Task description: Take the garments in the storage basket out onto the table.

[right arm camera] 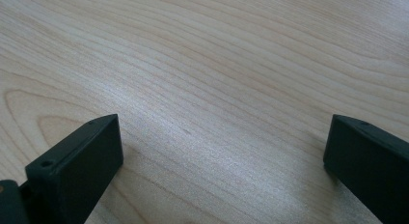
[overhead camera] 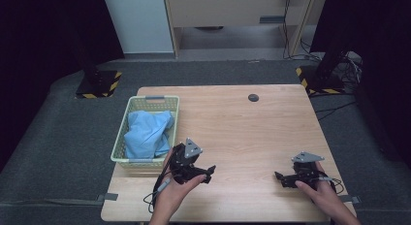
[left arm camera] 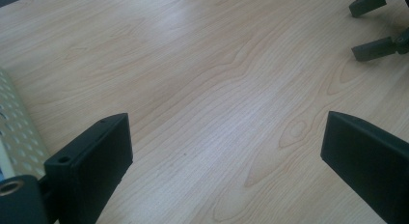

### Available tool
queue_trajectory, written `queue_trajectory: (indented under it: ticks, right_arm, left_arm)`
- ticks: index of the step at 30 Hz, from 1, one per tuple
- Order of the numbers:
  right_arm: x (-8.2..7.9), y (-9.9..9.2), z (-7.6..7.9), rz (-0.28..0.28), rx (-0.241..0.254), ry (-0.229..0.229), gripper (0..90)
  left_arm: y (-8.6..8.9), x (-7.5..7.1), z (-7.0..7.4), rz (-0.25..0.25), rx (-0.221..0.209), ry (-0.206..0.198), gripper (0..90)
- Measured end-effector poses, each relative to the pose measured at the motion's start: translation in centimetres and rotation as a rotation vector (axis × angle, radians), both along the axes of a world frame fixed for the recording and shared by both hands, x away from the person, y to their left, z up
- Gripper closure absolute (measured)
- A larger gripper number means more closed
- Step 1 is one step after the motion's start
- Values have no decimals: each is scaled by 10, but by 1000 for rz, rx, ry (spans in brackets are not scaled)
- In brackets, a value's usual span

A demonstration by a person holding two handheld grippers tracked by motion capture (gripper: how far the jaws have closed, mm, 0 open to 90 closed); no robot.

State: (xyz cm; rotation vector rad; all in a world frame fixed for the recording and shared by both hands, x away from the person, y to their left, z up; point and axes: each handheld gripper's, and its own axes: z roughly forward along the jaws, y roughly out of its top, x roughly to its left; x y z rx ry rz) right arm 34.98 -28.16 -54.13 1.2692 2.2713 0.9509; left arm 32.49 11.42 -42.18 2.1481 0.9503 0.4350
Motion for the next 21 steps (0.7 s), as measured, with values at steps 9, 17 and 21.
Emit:
queue_trajectory:
  ticks: [9,17,21]
  right_arm:
    - [0,0,0,-1,1,0,5]
    - [0,0,0,0,0,-1,5]
    - [0,0,0,0,0,-1,5]
  left_arm:
    - [5,1,3,-12,23,5,38]
    - [5,1,4,-9,26,4,39]
    - [8,2,5,4,43,4,43]
